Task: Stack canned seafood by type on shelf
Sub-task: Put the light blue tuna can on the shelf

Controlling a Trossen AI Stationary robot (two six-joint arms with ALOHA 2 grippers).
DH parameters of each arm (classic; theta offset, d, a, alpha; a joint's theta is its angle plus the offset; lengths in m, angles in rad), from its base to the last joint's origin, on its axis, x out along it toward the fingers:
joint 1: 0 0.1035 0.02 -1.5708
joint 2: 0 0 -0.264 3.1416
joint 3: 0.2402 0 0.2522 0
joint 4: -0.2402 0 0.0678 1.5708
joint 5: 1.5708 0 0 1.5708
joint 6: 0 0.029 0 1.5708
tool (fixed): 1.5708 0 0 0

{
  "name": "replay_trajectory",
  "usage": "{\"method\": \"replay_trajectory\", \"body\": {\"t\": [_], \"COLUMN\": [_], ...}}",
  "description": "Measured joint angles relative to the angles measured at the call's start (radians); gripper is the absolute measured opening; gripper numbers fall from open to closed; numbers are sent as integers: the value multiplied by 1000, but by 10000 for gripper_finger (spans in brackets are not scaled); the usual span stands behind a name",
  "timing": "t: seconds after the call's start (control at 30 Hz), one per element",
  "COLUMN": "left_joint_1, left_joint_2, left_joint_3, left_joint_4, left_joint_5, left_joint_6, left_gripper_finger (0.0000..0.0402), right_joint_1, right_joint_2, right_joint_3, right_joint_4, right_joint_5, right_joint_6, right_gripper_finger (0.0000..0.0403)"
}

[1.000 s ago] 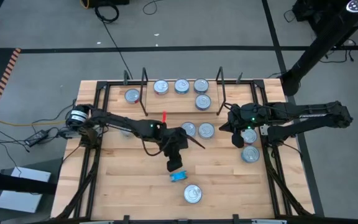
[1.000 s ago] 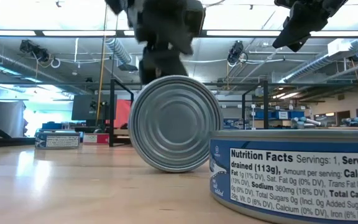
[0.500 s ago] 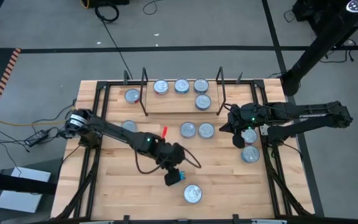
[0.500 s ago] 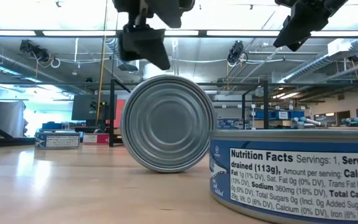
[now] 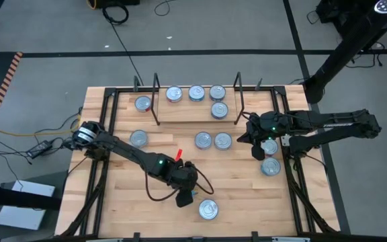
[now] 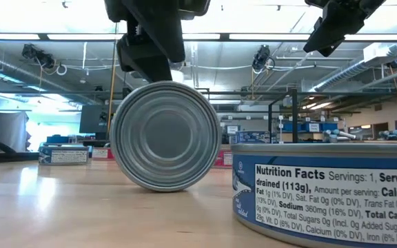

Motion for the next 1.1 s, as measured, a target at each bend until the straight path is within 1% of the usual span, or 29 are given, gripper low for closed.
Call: {"method": "replay_trajectory", "body": {"t": [0.17, 0.3, 0.4, 0.53, 0.7, 0.97, 1.1], "left_joint_1": [-9, -20, -20, -20, -25, -32, -31], "left_joint_2": [25, 36, 36, 36, 54, 70, 70], "left_joint_3": [0, 0, 0, 0, -1, -1, 0], "left_joint_4": [2, 4, 3, -36, -51, -63, -72], "left_joint_5": [33, 29, 6, 9, 36, 56, 66], "left_joint_6": [15, 16, 14, -7, -9, 12, 13], "left_gripper_finger": [283, 283, 280, 265, 237, 228, 207], "right_joint_1": [0, 0, 0, 0, -1, -10, -17], "right_joint_2": [0, 0, 0, 0, 0, 0, 0], "right_joint_3": [0, 0, 0, 0, 0, 0, 0], "right_joint_4": [-1, -2, -1, -1, -1, -1, -1], "right_joint_5": [0, 0, 0, 1, 3, 3, 3], "right_joint_6": [0, 0, 0, -8, -19, -19, -19], "right_gripper_finger": [9, 9, 9, 9, 9, 9, 9]}}
